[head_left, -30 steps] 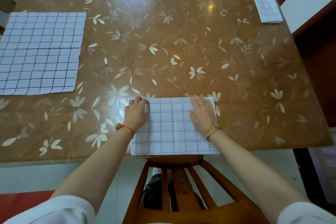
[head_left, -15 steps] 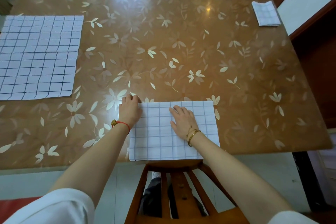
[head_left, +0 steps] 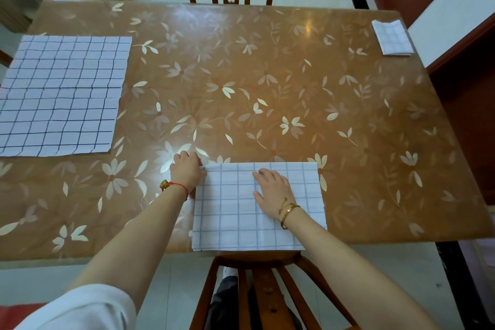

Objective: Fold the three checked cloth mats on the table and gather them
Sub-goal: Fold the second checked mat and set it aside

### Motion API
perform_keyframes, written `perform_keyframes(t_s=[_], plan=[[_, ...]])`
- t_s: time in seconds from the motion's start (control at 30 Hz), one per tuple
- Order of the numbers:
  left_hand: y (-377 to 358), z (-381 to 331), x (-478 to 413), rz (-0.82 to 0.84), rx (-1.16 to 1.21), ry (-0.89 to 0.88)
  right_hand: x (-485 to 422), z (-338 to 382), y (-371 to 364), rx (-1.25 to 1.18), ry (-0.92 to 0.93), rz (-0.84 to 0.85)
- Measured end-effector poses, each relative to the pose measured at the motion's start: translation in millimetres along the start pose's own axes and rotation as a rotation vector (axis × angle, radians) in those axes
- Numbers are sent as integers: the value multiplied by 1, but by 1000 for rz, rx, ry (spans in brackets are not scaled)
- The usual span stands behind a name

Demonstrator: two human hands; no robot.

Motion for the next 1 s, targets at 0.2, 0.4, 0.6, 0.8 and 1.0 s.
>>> perform_keyframes(t_s=[0.2, 0.4, 0.6, 0.8, 1.0], plan=[[-1, 0, 9, -41, 321, -8, 0, 1, 5, -5, 8, 5], [-3, 1, 25, -55, 553, -1, 0, 3, 8, -1, 6, 14], [-15, 11, 41, -4, 495, -7, 0, 5, 9, 15, 1, 31], [-16, 10, 57, 58, 507, -16, -1, 6, 13, 36, 7, 48], [-29, 15, 79, 105, 460, -1, 0, 5, 12, 50, 1, 71]])
Point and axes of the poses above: each hand's wrist, its own x-axis away from the middle knuckle, its own y-axis out of the back of the hand, z = x × y, the point moved 1 cm from there along -x, towards the middle knuckle, and after that the axes turned 2 degrees about -x, right-handed, at the moved point
